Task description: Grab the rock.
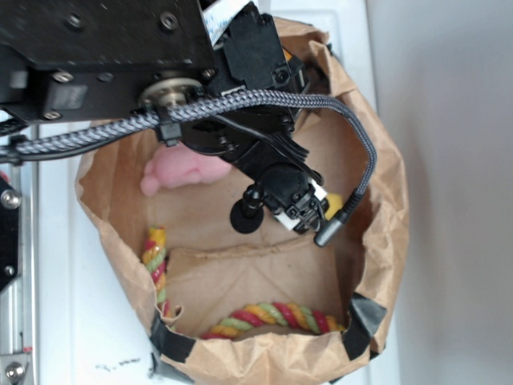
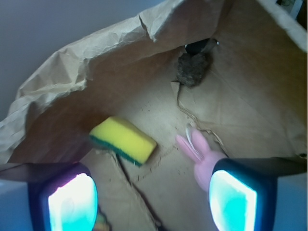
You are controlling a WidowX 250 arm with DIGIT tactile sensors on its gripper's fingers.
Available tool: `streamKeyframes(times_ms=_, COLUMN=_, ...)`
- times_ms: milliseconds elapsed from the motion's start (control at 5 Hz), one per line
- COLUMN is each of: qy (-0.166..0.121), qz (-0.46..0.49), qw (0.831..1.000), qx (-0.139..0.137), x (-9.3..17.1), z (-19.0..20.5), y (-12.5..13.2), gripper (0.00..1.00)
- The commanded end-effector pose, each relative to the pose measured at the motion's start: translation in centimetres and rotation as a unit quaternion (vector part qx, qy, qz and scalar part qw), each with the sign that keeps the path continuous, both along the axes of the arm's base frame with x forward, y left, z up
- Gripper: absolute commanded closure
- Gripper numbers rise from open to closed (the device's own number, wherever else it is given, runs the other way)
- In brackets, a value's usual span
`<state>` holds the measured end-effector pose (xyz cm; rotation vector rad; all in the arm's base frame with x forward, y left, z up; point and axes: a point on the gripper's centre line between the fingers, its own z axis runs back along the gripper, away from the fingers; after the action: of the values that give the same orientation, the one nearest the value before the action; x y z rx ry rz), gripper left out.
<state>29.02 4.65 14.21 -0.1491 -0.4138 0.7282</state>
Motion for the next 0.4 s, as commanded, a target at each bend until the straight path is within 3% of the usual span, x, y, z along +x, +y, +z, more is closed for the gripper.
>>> streamKeyframes(times_ms=0, qy=-0.005, qz=0.0, qw=0.998, qx=0.064, x=-0.3, z=-1.5, y=2.8, gripper=0.0)
streamKeyframes(times_ms=200, qy=-0.008, qz=-0.006, qw=0.997, qx=0.081, x=-0.4, z=-1.4, y=4.0, gripper=0.0)
